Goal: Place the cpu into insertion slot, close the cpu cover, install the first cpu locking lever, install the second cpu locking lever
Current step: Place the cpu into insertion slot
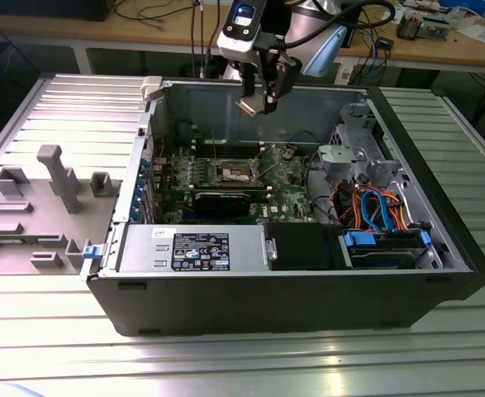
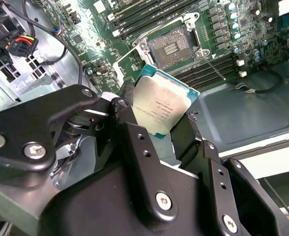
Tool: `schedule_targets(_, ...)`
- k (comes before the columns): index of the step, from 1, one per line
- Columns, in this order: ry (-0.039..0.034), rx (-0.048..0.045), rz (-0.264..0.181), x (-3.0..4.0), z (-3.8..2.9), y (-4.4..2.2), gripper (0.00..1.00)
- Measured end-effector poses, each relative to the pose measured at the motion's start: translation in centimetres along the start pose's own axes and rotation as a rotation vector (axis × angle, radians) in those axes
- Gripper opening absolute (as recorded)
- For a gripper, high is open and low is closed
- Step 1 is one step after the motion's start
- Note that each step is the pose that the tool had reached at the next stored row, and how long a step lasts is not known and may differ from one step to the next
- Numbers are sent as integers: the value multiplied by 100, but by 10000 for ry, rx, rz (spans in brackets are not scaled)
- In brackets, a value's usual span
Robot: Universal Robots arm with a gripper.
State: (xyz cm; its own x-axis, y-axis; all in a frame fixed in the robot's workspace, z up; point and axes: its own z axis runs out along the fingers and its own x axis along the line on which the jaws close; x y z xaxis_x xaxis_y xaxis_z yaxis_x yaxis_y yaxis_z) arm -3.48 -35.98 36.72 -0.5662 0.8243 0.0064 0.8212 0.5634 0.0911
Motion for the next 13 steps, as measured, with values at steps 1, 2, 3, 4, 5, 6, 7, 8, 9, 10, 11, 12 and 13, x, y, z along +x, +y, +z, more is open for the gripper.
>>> schedule_targets(1,-4,0,44,0,0,0,54)
schedule_targets(2,-4,1,47,0,0,0,54)
schedule_targets(3,-4,0,49,0,0,0,54)
schedule_targets(4,-5,0,50,0,0,0,54)
schedule_targets(5,-5,0,50,0,0,-1,54)
schedule_targets(6,-4,0,49,0,0,0,54)
schedule_targets(7,-5,0,50,1,0,0,54)
schedule_targets(8,-5,0,50,0,0,0,54)
schedule_targets(9,-5,0,50,0,0,0,54)
schedule_targets(10,-5,0,50,1,0,-1,54)
schedule_targets(11,-4,0,50,1,0,-1,54)
schedule_targets(12,-5,0,51,1,0,-1,54)
schedule_targets(13,-6,0,59,1,0,-1,54)
